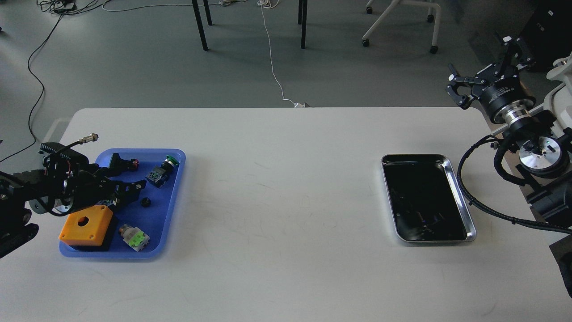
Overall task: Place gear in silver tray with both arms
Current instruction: 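Close the left gripper on a small black gear in the blue tray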
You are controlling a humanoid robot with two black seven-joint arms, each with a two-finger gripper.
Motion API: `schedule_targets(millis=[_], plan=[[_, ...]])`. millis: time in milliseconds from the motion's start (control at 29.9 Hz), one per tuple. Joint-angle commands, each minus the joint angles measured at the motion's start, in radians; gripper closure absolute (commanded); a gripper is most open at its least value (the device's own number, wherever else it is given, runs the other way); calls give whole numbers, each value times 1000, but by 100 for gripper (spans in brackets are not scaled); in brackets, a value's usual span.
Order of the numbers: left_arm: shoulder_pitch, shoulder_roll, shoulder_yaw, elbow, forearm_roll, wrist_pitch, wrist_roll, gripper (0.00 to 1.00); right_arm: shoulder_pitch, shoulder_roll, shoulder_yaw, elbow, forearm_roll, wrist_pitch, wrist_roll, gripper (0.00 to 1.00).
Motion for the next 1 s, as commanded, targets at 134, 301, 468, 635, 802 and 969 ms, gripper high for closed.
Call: schedule_targets(millis=[134, 301, 468, 635, 802, 969], plan=[[6, -15, 5, 29, 3, 3, -1, 34, -2, 0, -1, 0, 0, 0, 0, 0], [11, -30, 43, 73, 1, 18, -16, 50, -7, 0, -3, 0, 0, 0, 0, 0], [12, -32, 43, 75, 1, 22, -45, 55, -7, 1, -4, 0, 0, 0, 0, 0], [12, -33, 43, 76, 1, 23, -49, 57, -7, 1, -6, 0, 0, 0, 0, 0], [12, -47, 45, 95, 1, 23, -49, 57, -7, 1, -6, 0, 0, 0, 0, 0], [12, -59, 49, 101, 2, 23, -56, 57, -7, 1, -6, 0, 0, 0, 0, 0]])
